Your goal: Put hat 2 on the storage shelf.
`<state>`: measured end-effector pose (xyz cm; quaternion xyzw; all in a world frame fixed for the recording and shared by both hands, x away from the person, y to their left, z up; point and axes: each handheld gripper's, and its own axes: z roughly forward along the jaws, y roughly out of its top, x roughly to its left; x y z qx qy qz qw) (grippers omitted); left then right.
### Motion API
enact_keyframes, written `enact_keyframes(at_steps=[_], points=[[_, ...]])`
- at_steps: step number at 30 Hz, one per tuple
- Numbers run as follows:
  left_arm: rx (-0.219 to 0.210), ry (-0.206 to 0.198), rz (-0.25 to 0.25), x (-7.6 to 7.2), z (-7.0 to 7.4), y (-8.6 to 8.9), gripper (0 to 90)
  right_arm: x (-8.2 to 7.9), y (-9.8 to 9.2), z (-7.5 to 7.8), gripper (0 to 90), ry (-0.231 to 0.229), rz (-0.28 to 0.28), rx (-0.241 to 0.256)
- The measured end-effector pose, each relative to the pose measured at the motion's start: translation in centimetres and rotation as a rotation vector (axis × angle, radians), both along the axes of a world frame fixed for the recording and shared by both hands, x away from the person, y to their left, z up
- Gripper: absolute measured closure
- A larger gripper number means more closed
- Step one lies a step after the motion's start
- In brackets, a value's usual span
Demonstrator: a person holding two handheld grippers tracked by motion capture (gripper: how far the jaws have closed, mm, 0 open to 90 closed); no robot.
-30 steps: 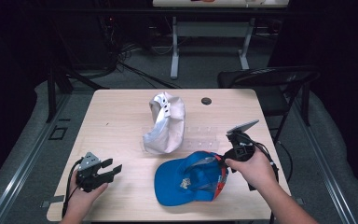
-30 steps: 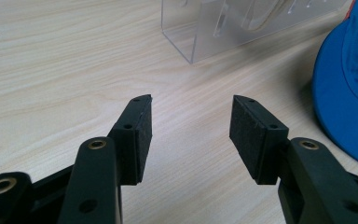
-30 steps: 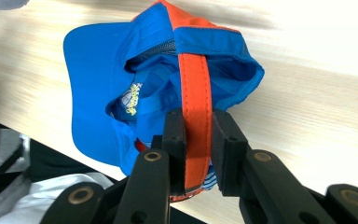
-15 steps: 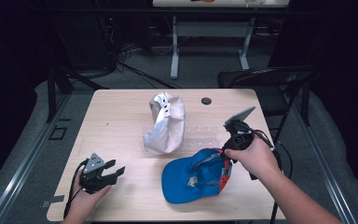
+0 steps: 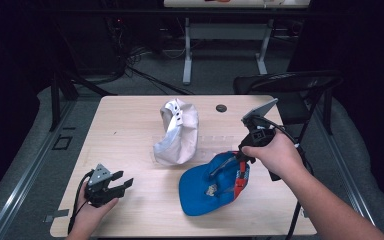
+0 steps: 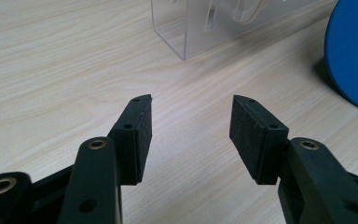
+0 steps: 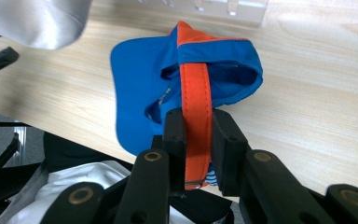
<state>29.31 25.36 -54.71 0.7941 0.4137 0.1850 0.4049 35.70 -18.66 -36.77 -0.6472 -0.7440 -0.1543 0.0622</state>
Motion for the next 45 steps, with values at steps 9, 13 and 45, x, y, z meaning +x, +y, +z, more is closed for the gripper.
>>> enact_keyframes(at_steps=[9,13,45], points=[[-0.005,0.005,-0.001,0.0,-0.1,0.0,49.4,0.1,0.5,2.1,77.5,0.023,0.008,0.069],[-0.009,0.007,0.002,0.1,-0.1,0.0,49.4,0.2,0.5,2.7,77.6,0.034,0.013,0.111],[-0.024,0.010,0.008,0.2,-0.1,0.3,49.2,0.1,-2.5,6.4,77.7,0.026,-0.054,0.389]])
